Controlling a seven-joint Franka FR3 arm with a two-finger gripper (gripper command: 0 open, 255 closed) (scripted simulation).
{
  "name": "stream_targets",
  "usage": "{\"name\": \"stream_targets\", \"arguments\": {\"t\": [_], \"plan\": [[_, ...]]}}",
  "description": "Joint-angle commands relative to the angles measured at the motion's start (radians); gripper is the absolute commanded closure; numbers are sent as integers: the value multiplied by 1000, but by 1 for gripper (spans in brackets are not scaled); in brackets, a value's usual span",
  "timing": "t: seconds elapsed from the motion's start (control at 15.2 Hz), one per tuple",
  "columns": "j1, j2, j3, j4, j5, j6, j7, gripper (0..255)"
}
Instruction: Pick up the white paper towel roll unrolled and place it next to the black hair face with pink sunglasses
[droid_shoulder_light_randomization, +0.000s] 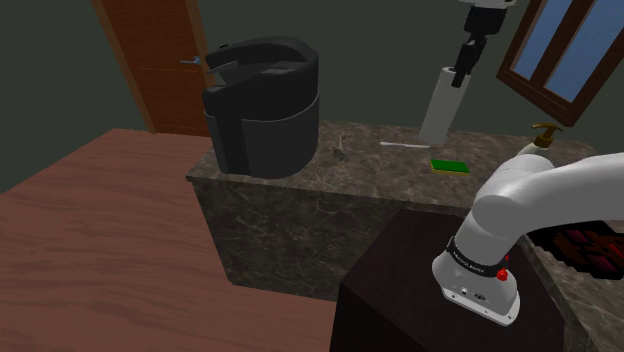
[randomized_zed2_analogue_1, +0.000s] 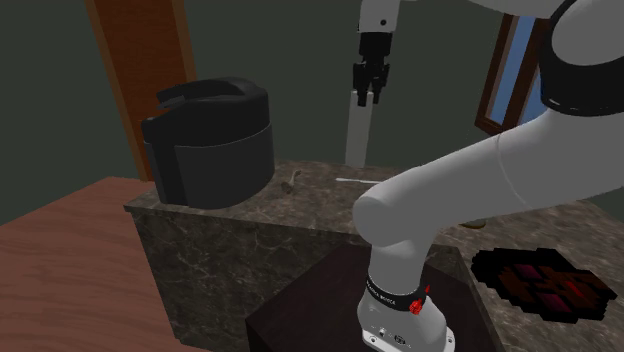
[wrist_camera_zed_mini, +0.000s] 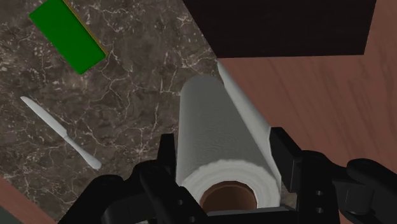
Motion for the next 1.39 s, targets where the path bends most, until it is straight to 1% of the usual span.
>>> {"name": "stream_targets", "arguments": {"t": [0.0,0.33,0.66,0.99,1.32], "plan": [[-20,-53,-25,-28,-31,-20,-34,255],[-67,-155,-102,-67,-120,-65,-132,255],[-112,-237,-188,-78,-221,-108,-238,255],[-149,-297,-280,-63,-329,-144,-352,255],[-172,-336,-376,-21,-440,-171,-469,255]]}}
